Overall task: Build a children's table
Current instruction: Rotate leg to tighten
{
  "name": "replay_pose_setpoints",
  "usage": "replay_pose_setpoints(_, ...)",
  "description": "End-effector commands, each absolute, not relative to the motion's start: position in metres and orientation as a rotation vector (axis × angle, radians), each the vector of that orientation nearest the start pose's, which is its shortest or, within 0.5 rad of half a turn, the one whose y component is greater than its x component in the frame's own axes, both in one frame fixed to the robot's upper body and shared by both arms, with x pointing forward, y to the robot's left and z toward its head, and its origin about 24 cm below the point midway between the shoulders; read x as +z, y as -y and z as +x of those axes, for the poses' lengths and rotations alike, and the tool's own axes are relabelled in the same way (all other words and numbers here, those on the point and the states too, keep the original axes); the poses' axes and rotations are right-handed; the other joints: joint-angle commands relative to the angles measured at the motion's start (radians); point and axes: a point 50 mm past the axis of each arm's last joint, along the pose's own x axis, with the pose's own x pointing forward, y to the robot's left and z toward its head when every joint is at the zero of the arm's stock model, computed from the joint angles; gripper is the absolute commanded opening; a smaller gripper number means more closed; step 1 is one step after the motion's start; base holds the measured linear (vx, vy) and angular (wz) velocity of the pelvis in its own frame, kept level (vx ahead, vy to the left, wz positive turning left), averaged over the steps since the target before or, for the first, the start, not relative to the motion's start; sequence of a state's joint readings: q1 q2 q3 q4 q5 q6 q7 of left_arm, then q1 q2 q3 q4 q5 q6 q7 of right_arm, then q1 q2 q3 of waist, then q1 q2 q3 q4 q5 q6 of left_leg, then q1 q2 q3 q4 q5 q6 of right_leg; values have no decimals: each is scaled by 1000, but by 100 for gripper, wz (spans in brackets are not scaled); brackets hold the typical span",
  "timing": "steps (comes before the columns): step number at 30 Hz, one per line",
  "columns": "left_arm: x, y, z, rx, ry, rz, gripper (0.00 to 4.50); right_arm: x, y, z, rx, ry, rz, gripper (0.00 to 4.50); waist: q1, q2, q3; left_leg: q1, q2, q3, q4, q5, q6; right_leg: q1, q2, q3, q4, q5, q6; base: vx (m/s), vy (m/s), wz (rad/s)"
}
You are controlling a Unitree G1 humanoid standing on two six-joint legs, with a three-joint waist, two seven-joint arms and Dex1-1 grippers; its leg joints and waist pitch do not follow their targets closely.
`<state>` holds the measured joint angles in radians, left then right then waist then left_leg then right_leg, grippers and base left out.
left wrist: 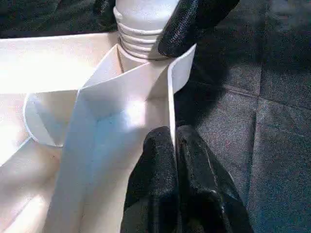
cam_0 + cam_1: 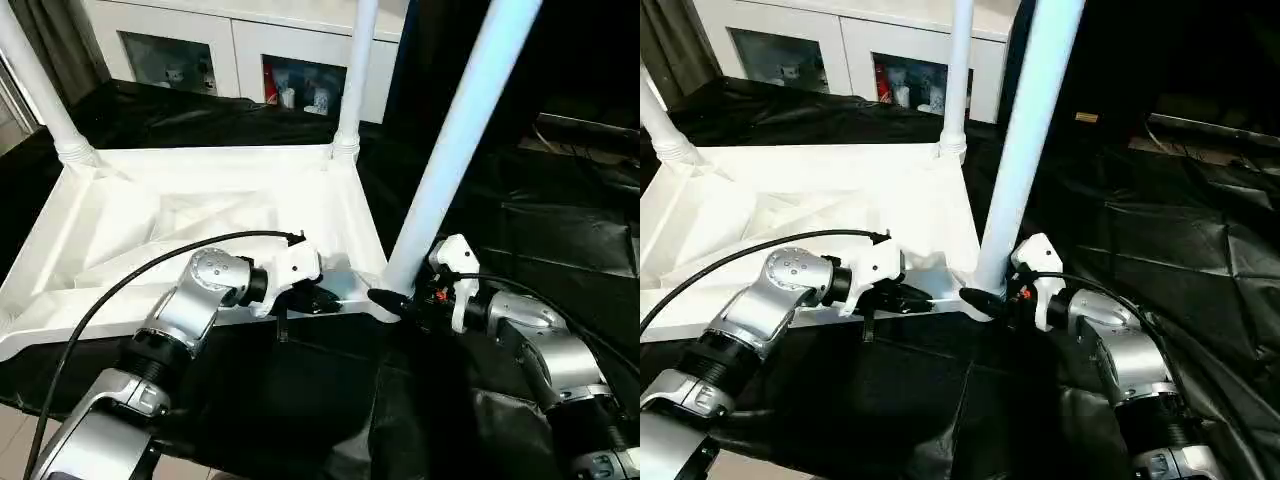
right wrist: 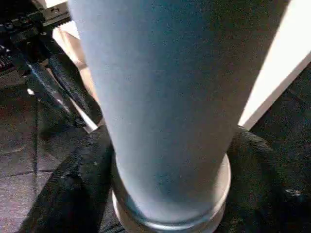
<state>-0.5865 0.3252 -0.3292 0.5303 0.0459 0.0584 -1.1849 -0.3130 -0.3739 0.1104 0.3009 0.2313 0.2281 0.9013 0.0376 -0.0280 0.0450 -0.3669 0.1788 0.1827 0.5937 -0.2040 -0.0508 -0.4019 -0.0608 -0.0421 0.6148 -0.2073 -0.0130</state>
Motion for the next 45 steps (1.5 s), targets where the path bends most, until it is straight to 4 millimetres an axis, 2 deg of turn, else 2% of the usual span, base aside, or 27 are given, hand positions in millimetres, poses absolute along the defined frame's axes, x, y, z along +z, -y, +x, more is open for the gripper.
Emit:
replay_pose_setpoints(1, 55, -104, 307, -1442, -350, 435, 0, 47, 167, 290, 937, -288, -76, 287, 3, -13, -59, 8, 55, -13, -57, -41, 116, 59, -83, 48, -55, 16, -273, 0, 0, 0)
replay_pose_setpoints(4, 54, -105, 308, -1428, -359, 435, 0, 45, 168, 290, 928, -296, -83, 278, 3, -13, -60, 8, 55, -13, -56, -32, 121, 60, -83, 47, -53, 32, -277, 0, 0, 0)
replay_pose_setpoints(8, 51, -103, 316, -1322, -383, 430, 0, 35, 170, 295, 788, -313, -87, 272, 2, -13, -58, 8, 54, -13, -56, -42, 113, 58, -83, 47, -55, 10, -278, 0, 0, 0)
replay_pose_setpoints(10, 48, -100, 322, -1250, -394, 429, 0, 28, 169, 299, 687, -331, -88, 272, 0, -14, -55, 9, 54, -12, -58, -65, 94, 55, -83, 46, -62, -40, -270, 0, 0, 0)
replay_pose_setpoints(11, 45, -93, 330, -1135, -412, 424, 0, 18, 168, 304, 518, -363, -62, 272, -1, -13, -54, 11, 53, -13, -61, -87, 73, 54, -82, 46, -67, -87, -261, 0, 0, 0)
replay_pose_setpoints(12, 45, -93, 330, -1134, -412, 424, 0, 18, 168, 304, 516, -363, -61, 272, -5, -12, -52, 14, 52, -14, -63, -112, 50, 50, -82, 46, -72, -135, -251, 0, 0, 0)
replay_pose_setpoints(13, 42, -84, 337, -1035, -426, 399, 0, 7, 162, 307, 368, -401, 12, 272, -5, -11, -52, 15, 52, -15, -64, -132, 35, 52, -82, 46, -76, -174, -239, 0, 0, 0)
replay_pose_setpoints(14, 41, -77, 339, -1002, -429, 379, 0, 2, 156, 307, 318, -420, 37, 272, -4, -9, -51, 18, 53, -14, -66, -139, 28, 47, -83, 48, -80, -187, -234, 0, 0, 0)
replay_pose_setpoints(15, 41, -71, 340, -980, -431, 367, 0, -2, 150, 307, 279, -436, 53, 272, -8, -10, -49, 21, 53, -17, -71, -171, 5, 45, -81, 48, -85, -221, -222, 0, 0, 0)
replay_pose_setpoints(17, 40, -65, 341, -970, -430, 362, 0, -4, 145, 307, 251, -447, 60, 272, -5, -8, -49, 25, 53, -17, -72, -191, 1, 43, -82, 48, -89, -235, -213, 0, 0, 0)
replay_pose_setpoints(18, 40, -56, 341, -969, -425, 366, 0, -6, 134, 309, 234, -452, 65, 272, -8, -5, -43, 26, 51, -16, -74, -228, 0, 38, -84, 50, -96, -269, -210, 0, 0, 0)
replay_pose_setpoints(19, 41, -48, 341, -975, -415, 374, 0, -7, 126, 311, 223, -451, 62, 272, -8, -7, -39, 29, 50, -20, -78, -274, -9, 39, -84, 48, -104, -344, -188, 0, 0, 0)
replay_pose_setpoints(20, 43, -38, 340, -998, -396, 387, 0, -6, 113, 313, 236, -439, 65, 272, -9, -6, -40, 30, 50, -23, -79, -288, -13, 38, -87, 48, -106, -372, -179, 0, 0, 0)
replay_pose_setpoints(21, 44, -34, 339, -1013, -387, 393, 0, -5, 109, 314, 248, -432, 62, 272, -10, -6, -45, 28, 50, -26, -81, -287, -21, 42, -86, 48, -106, -371, -160, 0, 0, 0)
replay_pose_setpoints(23, 45, -32, 339, -1026, -380, 403, 0, -4, 106, 315, 260, -423, 58, 272, -8, -5, -44, 27, 51, -25, -81, -280, -16, 41, -87, 50, -105, -345, -159, 0, 0, 0)
replay_pose_setpoints(24, 45, -31, 339, -1032, -376, 411, 0, -3, 105, 316, 268, -413, 57, 328, -9, -7, -45, 22, 50, -26, -82, -270, -10, 45, -86, 50, -103, -325, -160, 0, 0, 0)
replay_pose_setpoints(27, 45, -32, 339, -1052, -367, 410, 0, -1, 107, 318, 273, -399, 55, 344, -8, -6, -44, 23, 50, -25, -82, -274, -5, 42, -86, 51, -104, -324, -165, 0, 0, 0)
replay_pose_setpoints(29, 44, -41, 337, -1087, -365, 419, 0, 7, 116, 320, 331, -352, 37, 363, -7, -7, -45, 20, 50, -26, -82, -270, 2, 47, -87, 50, -103, -318, -168, 0, 0, 0)
replay_pose_setpoints(32, 44, -48, 336, -1120, -366, 423, 0, 14, 125, 321, 399, -314, 18, 363, -7, -9, -46, 18, 52, -24, -81, -250, 19, 48, -88, 50, -99, -287, -178, 0, 0, 0)
replay_pose_setpoints(34, 43, -61, 332, -1189, -376, 428, 0, 24, 138, 315, 546, -266, -12, 363, -1, -12, -46, 14, 52, -23, -78, -219, 44, 56, -90, 50, -98, -253, -183, 0, 0, 0)
replay_pose_setpoints(35, 43, -61, 332, -1189, -376, 428, 0, 24, 138, 315, 546, -266, -12, 363, 1, -13, -47, 12, 53, -23, -77, -208, 51, 59, -91, 51, -96, -241, -185, 0, 0, 0)
replay_pose_setpoints(36, 42, -69, 329, -1239, -375, 436, 0, 30, 145, 309, 645, -249, -32, 363, -2, -13, -50, 8, 53, -22, -75, -175, 60, 60, -90, 50, -90, -200, -195, 0, 0, 0)
replay_pose_setpoints(37, 42, -70, 329, -1242, -375, 436, 0, 30, 146, 309, 649, -249, -33, 363, -2, -12, -50, 5, 53, -22, -75, -156, 72, 61, -87, 49, -88, -178, -199, 0, 0, 0)
replay_pose_setpoints(38, 42, -74, 326, -1274, -378, 435, 0, 32, 150, 307, 691, -245, -41, 363, 0, -10, -51, 8, 52, -21, -72, -151, 77, 60, -88, 49, -87, -166, -206, 0, 0, 0)
replay_pose_setpoints(40, 43, -88, 319, -1367, -397, 435, 0, 40, 161, 298, 822, -244, -81, 363, 1, -7, -56, 6, 55, -20, -68, -96, 99, 64, -87, 48, -71, -48, -245, 0, 0, 0)
replay_pose_setpoints(43, 45, -99, 314, -1441, -414, 445, 0, 43, 168, 292, 898, -256, -125, 363, 1, -5, -58, 9, 57, -17, -64, -66, 124, 63, -85, 49, -61, 48, -279, 0, 0, 0)
replay_pose_setpoints(45, 47, -105, 311, -1469, -427, 442, 0, 44, 172, 290, 933, -264, -121, 363, 0, -4, -58, 11, 60, -16, -64, -69, 130, 61, -85, 46, -59, 61, -298, 0, 0, 0)
